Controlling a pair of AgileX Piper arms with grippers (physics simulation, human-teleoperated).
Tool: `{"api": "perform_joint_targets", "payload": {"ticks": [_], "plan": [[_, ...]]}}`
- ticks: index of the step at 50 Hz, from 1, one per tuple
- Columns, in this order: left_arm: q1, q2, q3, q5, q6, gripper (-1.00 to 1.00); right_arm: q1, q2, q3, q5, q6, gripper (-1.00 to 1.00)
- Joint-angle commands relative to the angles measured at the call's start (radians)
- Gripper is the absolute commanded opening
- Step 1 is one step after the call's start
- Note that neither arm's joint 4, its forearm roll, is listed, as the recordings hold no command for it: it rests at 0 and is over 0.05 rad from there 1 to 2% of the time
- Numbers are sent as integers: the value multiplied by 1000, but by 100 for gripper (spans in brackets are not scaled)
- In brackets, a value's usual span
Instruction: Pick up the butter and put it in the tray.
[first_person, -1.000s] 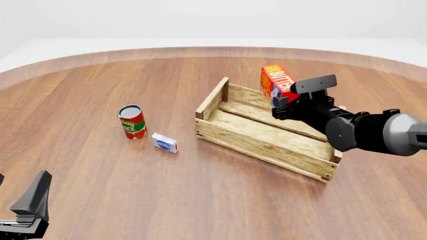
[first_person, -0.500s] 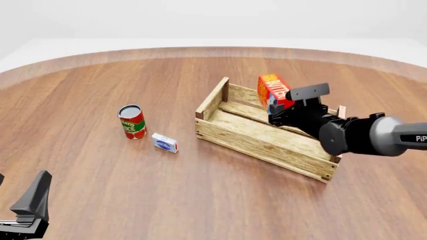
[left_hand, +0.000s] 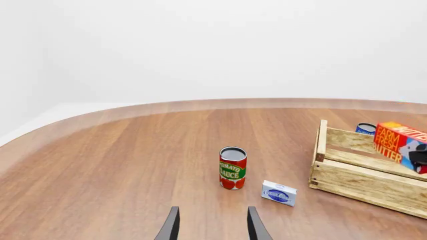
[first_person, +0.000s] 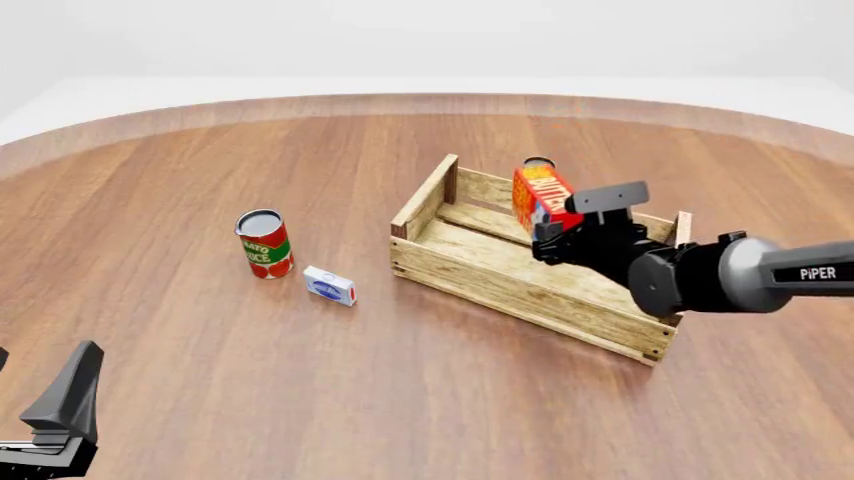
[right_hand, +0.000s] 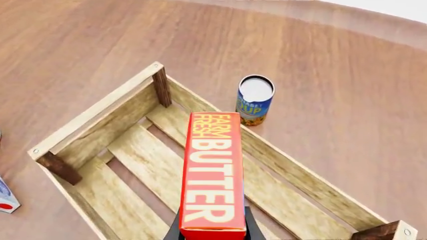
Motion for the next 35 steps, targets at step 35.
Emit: {"api": "perform_joint_targets", "payload": {"ticks": [35], "plan": [[0, 0, 0, 0, 0, 100, -6, 45, -32, 13, 26, -100]]}}
